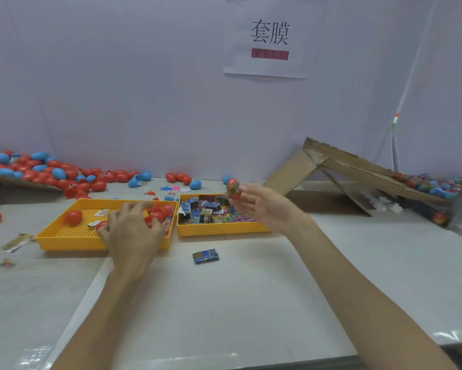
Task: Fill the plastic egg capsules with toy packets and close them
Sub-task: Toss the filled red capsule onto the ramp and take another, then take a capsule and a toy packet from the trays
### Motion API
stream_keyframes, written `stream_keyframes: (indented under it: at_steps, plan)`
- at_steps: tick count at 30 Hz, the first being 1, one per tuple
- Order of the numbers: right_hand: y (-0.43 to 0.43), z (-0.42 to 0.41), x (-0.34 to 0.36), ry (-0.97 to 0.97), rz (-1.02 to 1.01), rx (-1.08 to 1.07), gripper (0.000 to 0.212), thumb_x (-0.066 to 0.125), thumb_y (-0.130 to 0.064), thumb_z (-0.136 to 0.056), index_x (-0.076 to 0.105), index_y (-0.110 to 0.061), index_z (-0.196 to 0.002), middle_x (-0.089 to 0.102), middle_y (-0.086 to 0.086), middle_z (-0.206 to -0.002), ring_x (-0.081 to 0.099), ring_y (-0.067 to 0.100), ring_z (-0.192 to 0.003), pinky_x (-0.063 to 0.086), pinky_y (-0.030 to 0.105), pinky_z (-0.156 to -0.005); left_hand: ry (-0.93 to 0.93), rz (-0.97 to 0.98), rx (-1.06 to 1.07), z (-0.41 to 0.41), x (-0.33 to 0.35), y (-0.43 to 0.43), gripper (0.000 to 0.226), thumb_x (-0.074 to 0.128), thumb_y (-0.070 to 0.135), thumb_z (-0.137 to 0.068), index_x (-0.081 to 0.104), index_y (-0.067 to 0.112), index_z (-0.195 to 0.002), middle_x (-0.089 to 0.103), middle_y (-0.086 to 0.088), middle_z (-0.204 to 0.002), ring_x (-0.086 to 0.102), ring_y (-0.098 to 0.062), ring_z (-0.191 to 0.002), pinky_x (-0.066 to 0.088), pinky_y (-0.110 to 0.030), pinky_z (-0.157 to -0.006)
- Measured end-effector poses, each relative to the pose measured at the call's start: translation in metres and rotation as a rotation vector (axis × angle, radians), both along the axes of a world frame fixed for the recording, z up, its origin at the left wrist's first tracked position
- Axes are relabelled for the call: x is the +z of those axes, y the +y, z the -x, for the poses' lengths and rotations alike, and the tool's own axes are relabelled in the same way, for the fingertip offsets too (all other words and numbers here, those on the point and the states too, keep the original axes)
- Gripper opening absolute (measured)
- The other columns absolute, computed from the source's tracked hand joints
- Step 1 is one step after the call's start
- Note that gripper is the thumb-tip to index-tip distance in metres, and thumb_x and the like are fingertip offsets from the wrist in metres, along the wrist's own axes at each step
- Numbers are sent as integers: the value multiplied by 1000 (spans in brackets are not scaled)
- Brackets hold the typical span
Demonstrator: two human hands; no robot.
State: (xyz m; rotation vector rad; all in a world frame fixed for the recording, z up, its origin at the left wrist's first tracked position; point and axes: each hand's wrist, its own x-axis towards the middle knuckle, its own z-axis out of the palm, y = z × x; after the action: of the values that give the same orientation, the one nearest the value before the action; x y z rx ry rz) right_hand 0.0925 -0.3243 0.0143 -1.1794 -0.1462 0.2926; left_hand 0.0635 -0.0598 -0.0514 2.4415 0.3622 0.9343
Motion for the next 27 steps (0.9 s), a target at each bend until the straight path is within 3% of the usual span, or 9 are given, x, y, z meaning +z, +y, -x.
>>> stream_keyframes:
  at_steps: [3, 5, 8, 10, 13, 15, 18, 22, 27]
  plan:
    - [-35, -26, 40, -38, -456, -240, 35, 58, -15, -98, 57, 4, -127, 69, 21, -118, 73, 27, -94, 61, 32, -77, 193, -11, 63, -1, -2, 13, 36, 67, 32, -92, 66, 28, -127, 61, -7, -133, 47, -32, -126, 32, -52, -104]
    - [-53, -39, 54, -24, -558, -377, 34, 48, -25, -105, 44, -3, -130, 62, 26, -125, 69, 34, -102, 59, 40, -81, 234, -42, 75, -2, -3, 15, 32, 66, 34, -94, 67, 29, -125, 62, -6, -132, 49, -31, -125, 32, -52, -105]
    - [-50, -41, 35, 11, -122, -416, 28, 45, -26, -106, 46, -5, -125, 63, 21, -116, 67, 30, -98, 55, 38, -80, 216, -31, 71, -3, -3, 14, 27, 68, 30, -94, 70, 31, -121, 63, -3, -130, 51, -29, -122, 34, -50, -102]
    - [-32, -36, 9, -71, 110, -442, 17, 47, -16, -104, 60, -6, -110, 70, 14, -102, 70, 22, -84, 57, 30, -71, 201, -10, 65, -4, -3, 15, 25, 67, 24, -94, 72, 30, -118, 63, -4, -129, 52, -29, -121, 35, -51, -102]
    - [-8, -23, -28, -280, 331, -592, 24, 50, -5, -100, 71, -13, -91, 73, 1, -74, 67, 13, -64, 54, 24, -60, 183, 24, 45, -4, -3, 17, 29, 66, 16, -92, 72, 28, -118, 63, -8, -127, 54, -30, -118, 41, -49, -100]
    - [1, -17, -54, -439, 524, -666, 26, 54, -3, -96, 72, -18, -86, 72, -3, -73, 65, 10, -66, 53, 22, -63, 169, 63, 22, -4, -1, 18, 32, 67, 12, -90, 71, 26, -118, 62, -10, -126, 55, -31, -116, 47, -48, -95]
    - [11, -6, -74, -677, 864, -606, 29, 61, 1, -89, 69, -27, -83, 70, -12, -84, 62, 1, -78, 43, 10, -68, 178, 123, 5, -5, 0, 19, 34, 68, 9, -88, 70, 25, -118, 60, -10, -123, 57, -32, -113, 53, -47, -89]
    - [25, 7, -71, -886, 893, -555, 30, 65, 3, -82, 70, -27, -81, 67, -16, -81, 58, 1, -77, 41, 9, -69, 169, 135, -19, -6, 0, 22, 31, 72, 16, -88, 70, 27, -117, 62, -6, -115, 59, -28, -105, 55, -48, -87]
    - [46, 20, -70, -723, 888, -54, 19, 77, -16, -78, 73, -35, -78, 69, -16, -85, 61, 3, -78, 46, 13, -65, 151, 178, -43, -5, 0, 23, 26, 74, 17, -87, 70, 28, -110, 73, 0, -106, 63, -21, -94, 56, -45, -87]
